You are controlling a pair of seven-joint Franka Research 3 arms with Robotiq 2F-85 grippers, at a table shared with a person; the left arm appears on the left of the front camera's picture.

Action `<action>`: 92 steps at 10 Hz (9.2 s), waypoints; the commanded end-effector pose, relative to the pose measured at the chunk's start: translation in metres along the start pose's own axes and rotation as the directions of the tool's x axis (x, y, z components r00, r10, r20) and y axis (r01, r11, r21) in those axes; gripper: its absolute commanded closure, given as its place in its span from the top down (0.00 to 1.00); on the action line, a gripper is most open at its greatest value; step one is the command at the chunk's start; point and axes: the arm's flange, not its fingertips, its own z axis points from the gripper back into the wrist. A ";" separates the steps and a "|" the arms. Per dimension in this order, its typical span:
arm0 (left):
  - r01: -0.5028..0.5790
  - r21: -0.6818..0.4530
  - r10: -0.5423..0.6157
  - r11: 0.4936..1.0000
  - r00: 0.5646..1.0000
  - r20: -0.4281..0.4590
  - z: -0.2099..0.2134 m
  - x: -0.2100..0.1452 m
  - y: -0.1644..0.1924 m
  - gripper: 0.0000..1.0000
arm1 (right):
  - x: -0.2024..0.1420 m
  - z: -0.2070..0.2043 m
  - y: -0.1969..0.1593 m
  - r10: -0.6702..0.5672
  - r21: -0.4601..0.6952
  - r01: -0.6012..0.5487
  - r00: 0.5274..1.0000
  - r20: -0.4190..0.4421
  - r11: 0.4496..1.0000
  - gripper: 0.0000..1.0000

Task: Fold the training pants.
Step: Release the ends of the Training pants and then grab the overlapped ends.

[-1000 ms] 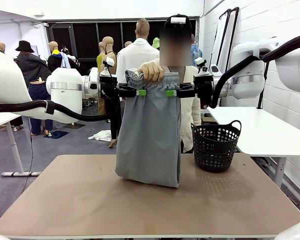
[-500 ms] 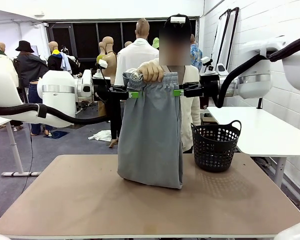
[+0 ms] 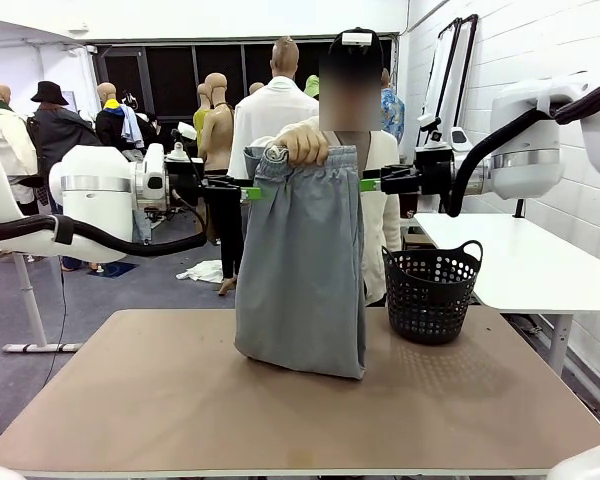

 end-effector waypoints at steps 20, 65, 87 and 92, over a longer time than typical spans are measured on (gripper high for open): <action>0.099 0.077 -0.101 0.992 0.995 0.026 -0.002 0.001 -0.003 1.00 | -0.005 0.000 0.034 -0.086 0.050 0.086 0.996 -0.014 0.995 1.00; 0.109 -0.385 -0.114 0.916 0.993 0.010 -0.044 0.000 0.011 1.00 | -0.022 -0.036 0.046 -0.068 0.213 0.066 0.998 0.005 0.975 1.00; -0.015 -0.481 0.001 0.877 1.000 -0.030 -0.084 0.003 -0.002 1.00 | -0.018 -0.074 0.013 -0.009 0.130 0.006 1.000 0.019 0.991 1.00; -0.005 -0.352 -0.006 0.936 1.000 -0.029 -0.099 0.003 -0.009 1.00 | -0.019 -0.077 0.009 0.000 0.104 0.000 1.000 0.002 0.995 1.00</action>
